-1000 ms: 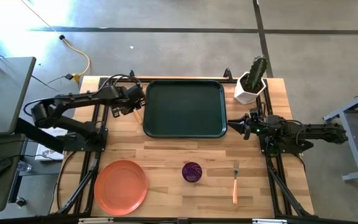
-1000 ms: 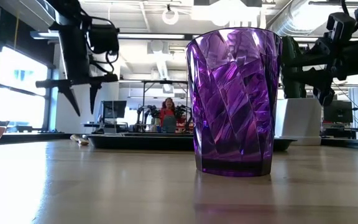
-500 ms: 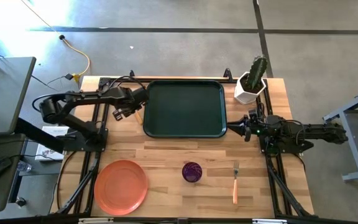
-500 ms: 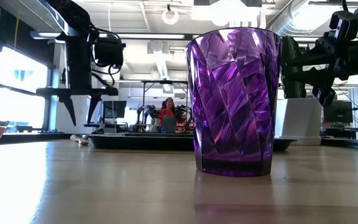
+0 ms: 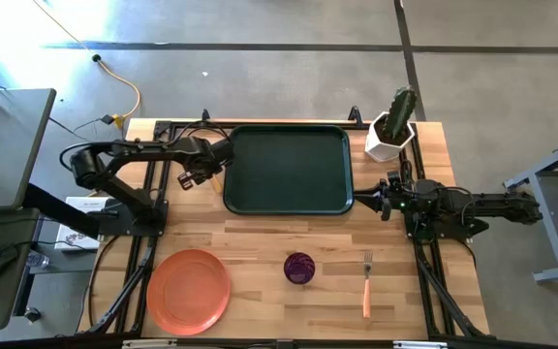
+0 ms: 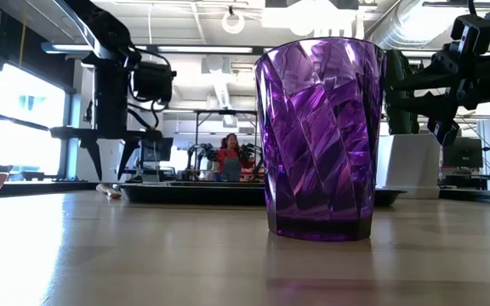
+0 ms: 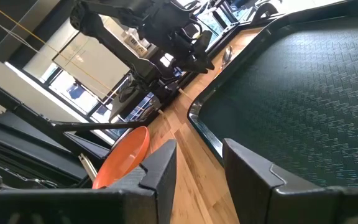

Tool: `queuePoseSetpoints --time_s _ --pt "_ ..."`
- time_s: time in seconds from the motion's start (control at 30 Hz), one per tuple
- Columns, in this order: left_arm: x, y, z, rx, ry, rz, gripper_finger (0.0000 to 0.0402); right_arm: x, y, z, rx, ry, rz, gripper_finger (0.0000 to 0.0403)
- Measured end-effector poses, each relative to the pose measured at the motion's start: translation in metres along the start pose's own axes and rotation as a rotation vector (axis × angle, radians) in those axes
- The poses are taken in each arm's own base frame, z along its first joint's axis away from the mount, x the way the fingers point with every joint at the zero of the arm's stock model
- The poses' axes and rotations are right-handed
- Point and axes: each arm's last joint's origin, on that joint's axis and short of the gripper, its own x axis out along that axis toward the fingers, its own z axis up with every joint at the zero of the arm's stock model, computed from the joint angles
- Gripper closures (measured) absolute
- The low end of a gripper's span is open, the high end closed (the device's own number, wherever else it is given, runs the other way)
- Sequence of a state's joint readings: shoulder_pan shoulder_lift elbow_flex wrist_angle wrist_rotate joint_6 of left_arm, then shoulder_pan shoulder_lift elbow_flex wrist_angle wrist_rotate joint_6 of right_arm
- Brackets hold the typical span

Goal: Pick and place plate/cup/fork/spoon on tray
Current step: Put the orange spoon on the left side of the black tray

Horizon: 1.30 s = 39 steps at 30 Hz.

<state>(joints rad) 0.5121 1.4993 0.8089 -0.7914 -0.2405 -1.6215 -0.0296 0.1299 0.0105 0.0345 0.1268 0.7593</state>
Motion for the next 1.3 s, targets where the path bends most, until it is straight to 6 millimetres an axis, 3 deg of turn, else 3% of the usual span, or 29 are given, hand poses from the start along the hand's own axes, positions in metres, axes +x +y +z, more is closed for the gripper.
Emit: queuePoseSetpoints --time_s 1.0,1.13,1.3 --pt "0.029 -0.009 -0.008 0.029 0.020 0.067 0.0274 0.000 0.000 0.000 0.000 0.000 0.000 0.0281" --pt "0.029 -0.010 -0.008 0.046 0.015 0.065 0.0295 0.000 0.000 0.000 0.000 0.000 0.000 0.0281" --pt "0.029 -0.010 -0.008 0.080 0.008 0.065 0.0352 0.000 0.000 0.000 0.000 0.000 -0.001 0.0281"
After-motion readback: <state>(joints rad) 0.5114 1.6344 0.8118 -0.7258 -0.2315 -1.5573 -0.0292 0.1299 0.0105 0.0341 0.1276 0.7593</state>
